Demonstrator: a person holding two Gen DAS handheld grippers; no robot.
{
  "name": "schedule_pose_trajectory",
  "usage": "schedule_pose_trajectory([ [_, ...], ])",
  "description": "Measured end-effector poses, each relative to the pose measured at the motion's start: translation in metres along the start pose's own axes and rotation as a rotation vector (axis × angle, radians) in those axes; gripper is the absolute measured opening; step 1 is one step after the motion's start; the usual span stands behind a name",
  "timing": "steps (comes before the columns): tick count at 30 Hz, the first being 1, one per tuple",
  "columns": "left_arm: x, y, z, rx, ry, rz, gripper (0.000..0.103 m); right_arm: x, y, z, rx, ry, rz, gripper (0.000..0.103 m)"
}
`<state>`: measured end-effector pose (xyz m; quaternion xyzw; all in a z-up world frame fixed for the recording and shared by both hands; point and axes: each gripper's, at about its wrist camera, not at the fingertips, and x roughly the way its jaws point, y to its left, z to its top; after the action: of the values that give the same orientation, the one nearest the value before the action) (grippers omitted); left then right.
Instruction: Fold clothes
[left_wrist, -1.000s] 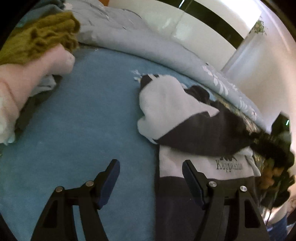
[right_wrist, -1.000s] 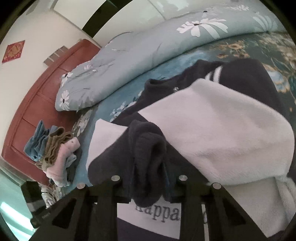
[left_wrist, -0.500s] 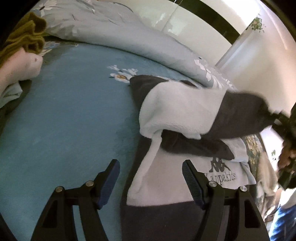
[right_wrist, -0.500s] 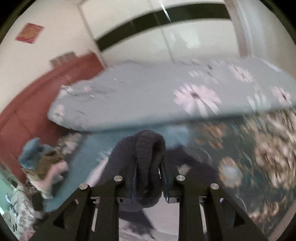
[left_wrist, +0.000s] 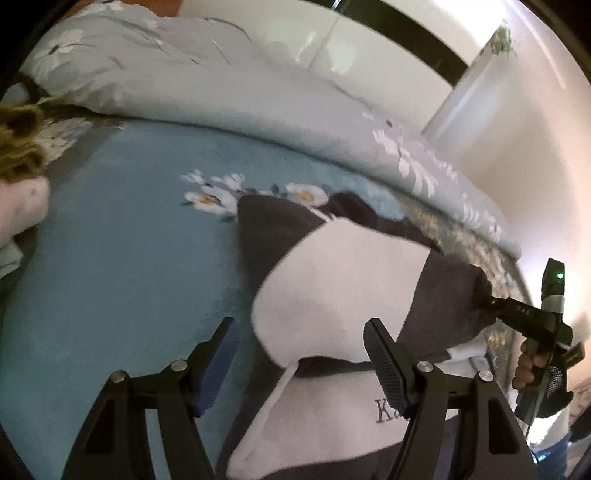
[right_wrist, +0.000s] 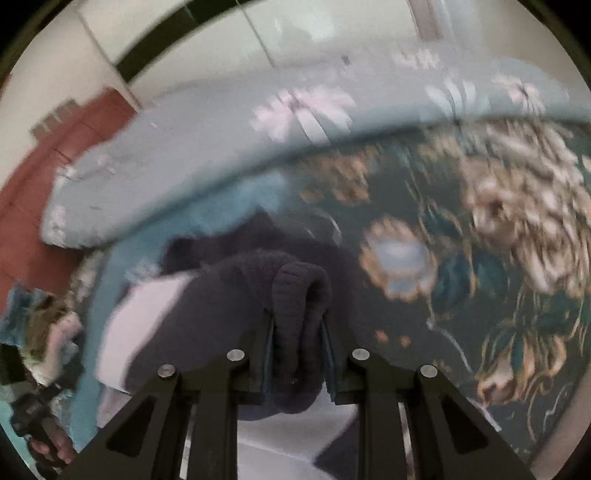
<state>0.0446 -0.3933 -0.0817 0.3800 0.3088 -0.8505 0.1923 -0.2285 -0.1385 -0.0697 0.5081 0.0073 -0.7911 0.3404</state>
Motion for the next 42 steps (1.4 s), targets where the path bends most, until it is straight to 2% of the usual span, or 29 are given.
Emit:
schedule_pose_trajectory([
  [5, 0.027, -0.012, -0.006, 0.082, 0.076, 0.064, 0.074, 0.008, -0.014, -0.007, 0.047, 0.028, 0.031, 0.025],
  [9, 0.0, -0.008, 0.0, 0.089, -0.006, 0.04, 0.074, -0.021, -0.004, -0.005, -0.043, -0.02, 0.002, 0.044],
  [12, -0.017, -0.011, 0.014, 0.098, -0.081, 0.021, 0.074, -0.045, 0.006, -0.001, -0.096, -0.103, -0.019, 0.046],
  [14, -0.013, -0.021, 0.02, 0.109, -0.077, -0.008, 0.074, -0.051, 0.018, 0.003, -0.115, -0.139, 0.011, 0.046],
  [16, 0.0, -0.032, 0.02, 0.135, -0.056, -0.026, 0.074, -0.044, 0.032, 0.005, -0.139, -0.126, 0.066, 0.046],
  [18, 0.011, -0.038, 0.014, 0.162, -0.025, -0.031, 0.074, -0.027, 0.049, 0.002, -0.191, -0.076, 0.092, 0.046],
  [21, 0.027, -0.041, 0.002, 0.197, 0.019, -0.033, 0.074, -0.009, 0.056, -0.007, -0.245, -0.029, 0.056, 0.046],
  [23, 0.03, -0.039, -0.003, 0.216, 0.024, -0.035, 0.073, -0.003, 0.044, -0.01, -0.221, -0.019, 0.033, 0.046],
  [26, 0.031, -0.038, -0.004, 0.203, 0.034, -0.036, 0.073, 0.001, 0.021, -0.011, -0.127, -0.006, 0.097, 0.046],
  [30, 0.031, -0.036, -0.003, 0.18, 0.045, -0.034, 0.074, 0.009, 0.021, -0.014, -0.116, 0.002, 0.089, 0.046],
  [33, 0.007, -0.038, -0.008, 0.171, 0.013, -0.062, 0.074, -0.002, 0.03, -0.016, -0.146, -0.008, 0.066, 0.046],
  [37, -0.026, -0.031, -0.028, 0.138, -0.011, -0.111, 0.074, -0.035, 0.042, -0.033, -0.219, -0.061, 0.047, 0.046],
  [42, -0.053, -0.021, -0.071, 0.125, -0.026, -0.099, 0.074, -0.066, 0.031, -0.084, -0.214, -0.045, 0.077, 0.046],
])
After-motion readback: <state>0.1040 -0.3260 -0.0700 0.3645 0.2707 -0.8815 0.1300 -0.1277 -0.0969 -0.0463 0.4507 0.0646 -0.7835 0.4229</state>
